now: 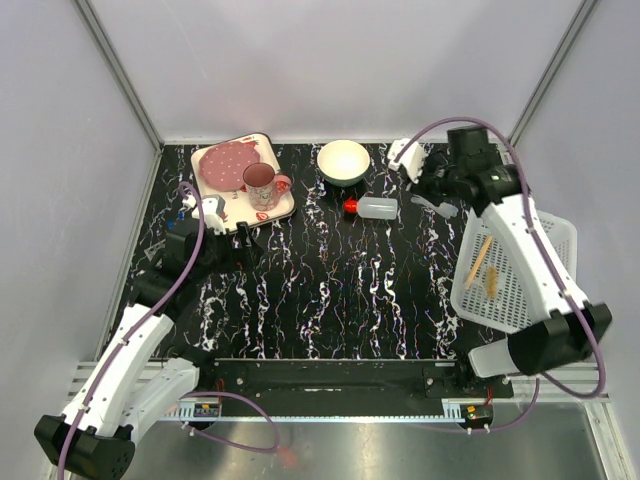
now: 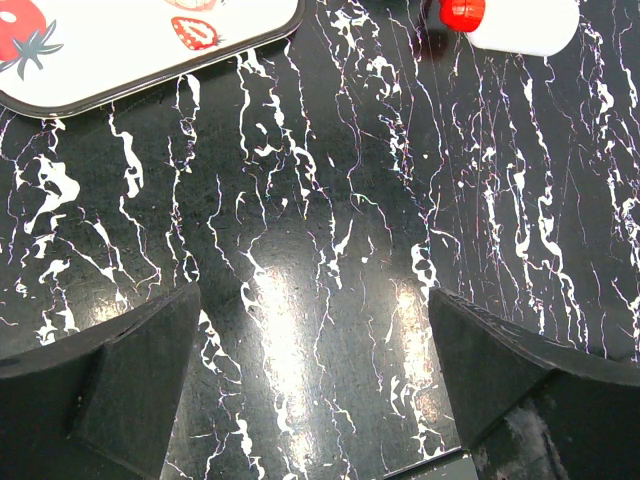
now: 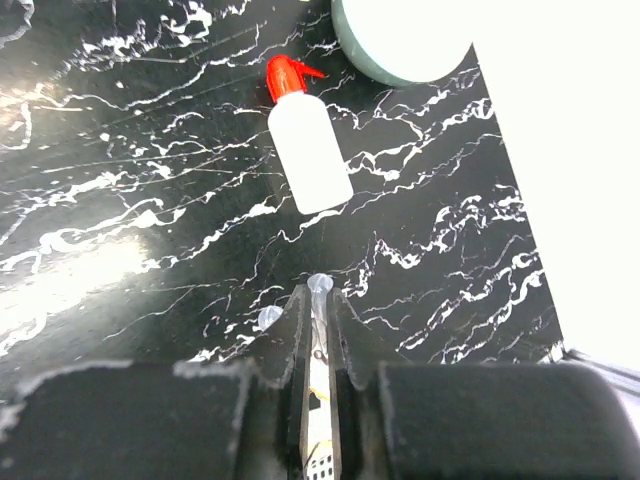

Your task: Organize the chemistry lab equipment

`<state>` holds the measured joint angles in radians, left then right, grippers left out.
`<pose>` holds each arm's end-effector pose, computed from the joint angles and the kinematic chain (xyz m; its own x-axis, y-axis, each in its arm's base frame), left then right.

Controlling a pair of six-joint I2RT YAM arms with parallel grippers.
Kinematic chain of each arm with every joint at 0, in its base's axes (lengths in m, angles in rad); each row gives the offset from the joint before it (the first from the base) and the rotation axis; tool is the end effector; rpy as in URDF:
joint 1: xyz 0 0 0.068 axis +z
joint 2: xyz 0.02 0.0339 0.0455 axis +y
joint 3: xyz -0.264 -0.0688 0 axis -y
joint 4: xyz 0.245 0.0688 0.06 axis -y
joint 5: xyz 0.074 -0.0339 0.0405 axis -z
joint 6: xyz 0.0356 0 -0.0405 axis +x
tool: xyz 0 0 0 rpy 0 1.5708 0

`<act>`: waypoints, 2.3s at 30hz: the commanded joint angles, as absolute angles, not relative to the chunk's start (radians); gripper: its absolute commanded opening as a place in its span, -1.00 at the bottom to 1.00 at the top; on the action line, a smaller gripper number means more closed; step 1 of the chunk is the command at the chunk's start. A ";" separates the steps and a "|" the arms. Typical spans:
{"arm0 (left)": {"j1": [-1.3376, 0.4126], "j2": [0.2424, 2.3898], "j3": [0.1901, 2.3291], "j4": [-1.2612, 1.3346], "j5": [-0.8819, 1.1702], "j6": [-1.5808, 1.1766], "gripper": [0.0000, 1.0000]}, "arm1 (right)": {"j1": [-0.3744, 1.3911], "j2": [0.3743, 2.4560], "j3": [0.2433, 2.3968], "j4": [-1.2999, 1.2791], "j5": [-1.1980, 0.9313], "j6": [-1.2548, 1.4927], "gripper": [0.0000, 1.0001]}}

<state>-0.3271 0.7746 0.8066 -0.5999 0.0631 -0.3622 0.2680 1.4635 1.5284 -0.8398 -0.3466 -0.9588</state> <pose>0.1571 -0.0557 0.3070 -0.6078 -0.1672 -0.7763 0.1665 0.9290 -0.3304 0.2949 0.0935 0.3765 0.0078 -0.7962 -0.6050 -0.8298 0.3325 -0.4483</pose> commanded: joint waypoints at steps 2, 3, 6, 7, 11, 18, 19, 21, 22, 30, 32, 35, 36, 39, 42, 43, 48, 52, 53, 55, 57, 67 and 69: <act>-0.322 0.764 0.796 -0.560 0.046 -0.359 0.98 | 0.201 1.333 1.557 -0.956 -0.433 -0.839 -0.94; -0.322 0.767 0.796 -0.561 0.060 -0.359 0.98 | 0.148 1.289 1.545 -0.960 -0.433 -0.839 -0.94; -0.322 0.784 0.796 -0.560 0.083 -0.357 0.98 | 0.071 1.202 1.477 -0.962 -0.408 -0.838 -0.94; -0.322 0.791 0.796 -0.560 0.084 -0.356 0.98 | 0.023 1.184 1.457 -0.966 -0.402 -0.830 -0.93; -0.324 0.801 0.795 -0.558 0.092 -0.356 0.98 | -0.093 1.126 1.335 -0.976 -0.359 -0.810 -0.92; -0.324 0.802 0.790 -0.549 0.118 -0.353 0.98 | -0.359 1.239 1.239 -0.971 -0.373 -0.805 -0.92; -0.324 0.802 0.792 -0.548 0.120 -0.353 0.98 | -0.386 1.267 1.238 -0.971 -0.374 -0.805 -0.91; -0.324 0.801 0.792 -0.548 0.117 -0.353 0.98 | -0.448 1.351 1.238 -0.969 -0.373 -0.807 -0.88; -0.322 0.798 0.790 -0.548 0.117 -0.353 0.98 | -0.459 1.374 1.239 -0.969 -0.373 -0.816 -0.84; -0.322 0.796 0.790 -0.545 0.117 -0.351 0.98 | -0.474 1.454 1.273 -0.969 -0.357 -0.833 -0.16; -0.324 0.798 0.790 -0.545 0.118 -0.353 0.98 | -0.474 1.445 1.314 -0.974 -0.383 -0.825 0.05; -0.324 0.790 0.792 -0.540 0.130 -0.350 0.98 | -0.472 1.450 1.394 -1.014 -0.483 -0.818 0.21; -0.322 0.784 0.792 -0.538 0.138 -0.348 0.98 | -0.469 1.453 1.416 -1.031 -0.507 -0.809 0.31; -0.322 0.730 0.781 -0.520 0.141 -0.348 0.98 | -0.427 1.482 1.497 -1.070 -0.552 -0.775 0.37; -0.324 0.686 0.769 -0.499 0.144 -0.348 0.98 | -0.326 1.505 1.546 -1.117 -0.613 -0.798 0.52; -0.324 0.677 0.765 -0.486 0.146 -0.348 0.98 | -0.290 1.506 1.551 -1.118 -0.626 -0.811 0.56; -0.322 0.658 0.761 -0.483 0.160 -0.351 0.98 | -0.051 1.532 1.546 -1.071 -0.675 -0.894 0.94; -0.322 0.650 0.759 -0.492 0.156 -0.351 0.98 | 0.096 1.580 1.548 -1.040 -0.623 -1.018 0.99; -0.324 0.652 0.758 -0.492 0.156 -0.351 0.98 | 0.115 1.601 1.548 -1.026 -0.611 -1.043 1.00; -0.324 0.652 0.758 -0.491 0.150 -0.351 0.98 | 0.175 1.623 1.554 -1.006 -0.554 -1.089 1.00; -0.324 0.658 0.759 -0.489 0.149 -0.350 0.98 | 0.212 1.667 1.566 -0.976 -0.506 -1.104 1.00; -0.322 0.689 0.762 -0.488 0.143 -0.339 0.98 | 0.347 1.936 1.725 -0.824 -0.177 -1.094 0.99; -0.324 0.689 0.762 -0.489 0.140 -0.339 0.98 | 0.356 1.992 1.756 -0.790 -0.161 -1.075 0.99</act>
